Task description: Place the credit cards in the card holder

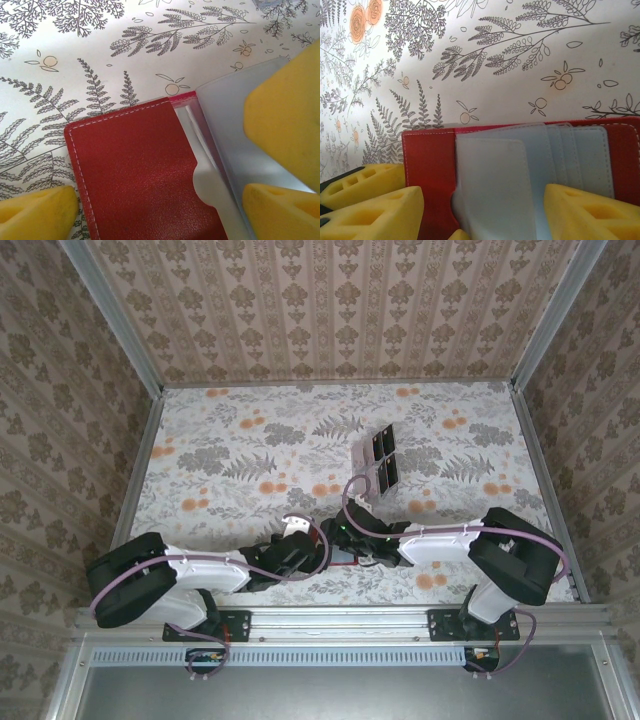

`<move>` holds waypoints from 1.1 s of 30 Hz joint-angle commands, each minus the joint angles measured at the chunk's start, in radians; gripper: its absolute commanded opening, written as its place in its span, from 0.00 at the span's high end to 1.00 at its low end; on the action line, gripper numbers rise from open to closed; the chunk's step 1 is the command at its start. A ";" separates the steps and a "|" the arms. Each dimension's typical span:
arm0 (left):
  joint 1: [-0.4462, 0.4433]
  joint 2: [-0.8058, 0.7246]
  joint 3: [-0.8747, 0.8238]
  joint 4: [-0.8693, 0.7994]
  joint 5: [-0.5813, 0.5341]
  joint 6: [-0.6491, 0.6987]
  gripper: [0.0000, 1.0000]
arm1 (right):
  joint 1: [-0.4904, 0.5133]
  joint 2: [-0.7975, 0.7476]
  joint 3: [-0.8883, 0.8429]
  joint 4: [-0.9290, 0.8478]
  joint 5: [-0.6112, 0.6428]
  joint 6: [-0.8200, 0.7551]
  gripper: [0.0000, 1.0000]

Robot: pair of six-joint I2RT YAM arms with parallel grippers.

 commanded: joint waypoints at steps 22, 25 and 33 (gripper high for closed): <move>0.110 -0.575 -0.067 -0.414 -0.013 -0.068 0.00 | 0.069 0.101 0.228 -0.101 -0.049 -0.042 0.34; 0.125 -0.601 -0.064 -0.438 -0.024 -0.083 0.00 | 0.084 0.180 0.289 -0.130 -0.046 -0.040 0.34; 0.170 -0.659 -0.061 -0.486 -0.011 -0.102 0.00 | 0.101 0.299 0.381 -0.151 -0.047 -0.033 0.34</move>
